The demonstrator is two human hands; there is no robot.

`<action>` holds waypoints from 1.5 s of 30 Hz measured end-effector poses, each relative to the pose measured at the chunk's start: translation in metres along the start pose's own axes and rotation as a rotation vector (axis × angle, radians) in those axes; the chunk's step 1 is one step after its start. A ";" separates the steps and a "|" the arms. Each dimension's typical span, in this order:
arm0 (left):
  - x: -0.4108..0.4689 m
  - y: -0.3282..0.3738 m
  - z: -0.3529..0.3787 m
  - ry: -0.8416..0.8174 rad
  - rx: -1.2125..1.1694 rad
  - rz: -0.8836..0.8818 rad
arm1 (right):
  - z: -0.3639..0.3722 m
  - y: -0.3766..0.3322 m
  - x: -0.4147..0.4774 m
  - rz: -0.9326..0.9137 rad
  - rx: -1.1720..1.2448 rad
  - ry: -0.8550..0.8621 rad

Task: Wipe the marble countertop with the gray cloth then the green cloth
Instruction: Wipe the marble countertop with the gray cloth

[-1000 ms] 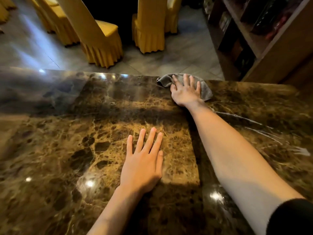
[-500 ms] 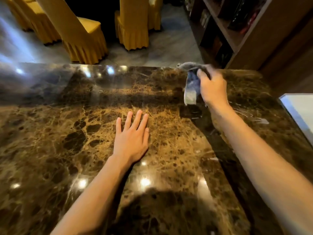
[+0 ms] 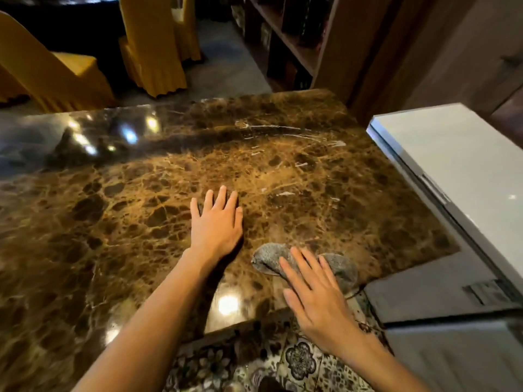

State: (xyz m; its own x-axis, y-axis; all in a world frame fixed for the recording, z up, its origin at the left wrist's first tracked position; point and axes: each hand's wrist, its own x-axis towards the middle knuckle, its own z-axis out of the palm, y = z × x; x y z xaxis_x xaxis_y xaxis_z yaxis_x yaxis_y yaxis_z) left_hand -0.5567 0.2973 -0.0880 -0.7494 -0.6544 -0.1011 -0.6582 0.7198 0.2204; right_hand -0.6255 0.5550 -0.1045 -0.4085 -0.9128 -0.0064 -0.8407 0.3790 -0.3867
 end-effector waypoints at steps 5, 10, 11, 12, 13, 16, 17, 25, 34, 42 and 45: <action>0.003 0.011 0.003 -0.005 0.037 -0.002 | -0.008 -0.008 0.012 0.042 -0.095 -0.126; 0.030 0.009 -0.001 -0.038 0.039 -0.035 | -0.004 -0.004 0.056 0.065 -0.169 -0.124; 0.036 0.006 -0.001 -0.045 0.036 -0.048 | -0.005 -0.002 0.070 0.067 -0.167 -0.113; 0.042 0.003 -0.001 -0.044 0.032 -0.063 | -0.005 0.001 0.084 0.074 -0.165 -0.110; 0.046 0.001 0.001 -0.037 0.029 -0.075 | -0.005 0.005 0.100 0.079 -0.166 -0.111; 0.050 -0.002 0.006 -0.009 0.045 -0.082 | -0.009 0.017 0.151 0.086 -0.173 -0.107; 0.050 -0.002 0.008 -0.001 0.052 -0.083 | -0.011 0.022 0.171 0.088 -0.169 -0.111; 0.054 -0.004 0.014 0.020 0.054 -0.086 | -0.021 0.041 0.348 0.040 -0.190 -0.140; 0.058 -0.007 0.017 -0.024 0.076 -0.092 | -0.028 0.041 0.521 0.035 -0.149 -0.225; 0.056 -0.005 0.013 0.009 0.022 -0.084 | -0.044 0.054 0.589 0.092 -0.078 -0.126; 0.056 -0.005 0.014 -0.003 0.025 -0.083 | -0.051 0.068 0.588 0.130 0.003 0.190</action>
State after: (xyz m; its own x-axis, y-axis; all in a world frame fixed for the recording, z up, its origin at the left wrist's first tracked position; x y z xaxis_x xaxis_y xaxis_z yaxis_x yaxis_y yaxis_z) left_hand -0.5961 0.2599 -0.1087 -0.6926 -0.7112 -0.1206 -0.7194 0.6689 0.1871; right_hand -0.9408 0.0516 -0.0871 -0.5727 -0.8113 0.1172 -0.7759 0.4904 -0.3967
